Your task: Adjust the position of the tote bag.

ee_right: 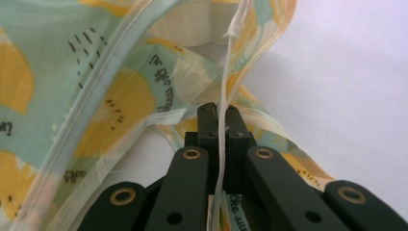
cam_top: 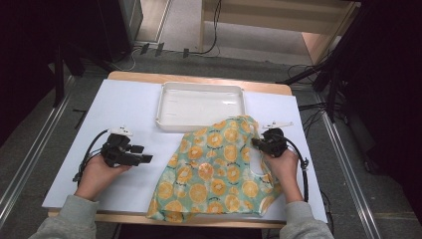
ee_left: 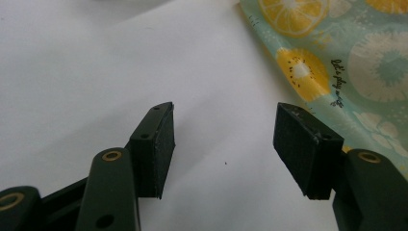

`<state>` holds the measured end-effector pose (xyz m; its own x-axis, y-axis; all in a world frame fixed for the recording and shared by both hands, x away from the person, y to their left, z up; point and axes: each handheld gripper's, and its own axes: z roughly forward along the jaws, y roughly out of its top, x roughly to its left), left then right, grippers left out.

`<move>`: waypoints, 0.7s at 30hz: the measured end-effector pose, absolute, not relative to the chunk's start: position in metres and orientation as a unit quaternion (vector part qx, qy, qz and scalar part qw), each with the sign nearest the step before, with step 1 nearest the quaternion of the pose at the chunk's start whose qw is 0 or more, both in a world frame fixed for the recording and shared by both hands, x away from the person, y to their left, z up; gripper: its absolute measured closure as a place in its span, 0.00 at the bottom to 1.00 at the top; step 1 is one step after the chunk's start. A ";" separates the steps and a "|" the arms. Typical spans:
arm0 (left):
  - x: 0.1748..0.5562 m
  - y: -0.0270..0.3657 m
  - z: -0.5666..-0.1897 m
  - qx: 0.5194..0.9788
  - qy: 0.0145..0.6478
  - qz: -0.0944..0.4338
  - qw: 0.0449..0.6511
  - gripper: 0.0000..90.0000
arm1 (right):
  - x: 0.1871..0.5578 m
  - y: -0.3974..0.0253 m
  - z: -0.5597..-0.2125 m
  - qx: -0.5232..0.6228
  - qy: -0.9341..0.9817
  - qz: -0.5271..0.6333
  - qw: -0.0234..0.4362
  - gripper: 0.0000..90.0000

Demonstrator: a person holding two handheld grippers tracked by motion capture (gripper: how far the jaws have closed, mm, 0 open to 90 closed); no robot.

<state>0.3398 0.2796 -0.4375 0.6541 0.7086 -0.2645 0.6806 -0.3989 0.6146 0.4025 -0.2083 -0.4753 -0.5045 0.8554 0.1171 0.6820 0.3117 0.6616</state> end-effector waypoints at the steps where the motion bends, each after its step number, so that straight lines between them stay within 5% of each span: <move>1: 0.340 0.280 -0.438 0.835 0.416 0.018 0.359 0.45 | 0.402 -0.207 -0.474 0.486 0.800 0.327 0.129 1.00; 21: 0.339 0.282 -0.436 0.832 0.419 0.021 0.364 0.45 | 0.379 -0.217 -0.433 0.483 0.788 0.366 0.108 1.00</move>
<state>0.3392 0.2820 -0.4359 0.6484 0.7123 -0.2688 0.6811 -0.3849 0.6229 0.3791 -0.2171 -0.4327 -0.5093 0.8407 0.1840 0.6827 0.2646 0.6811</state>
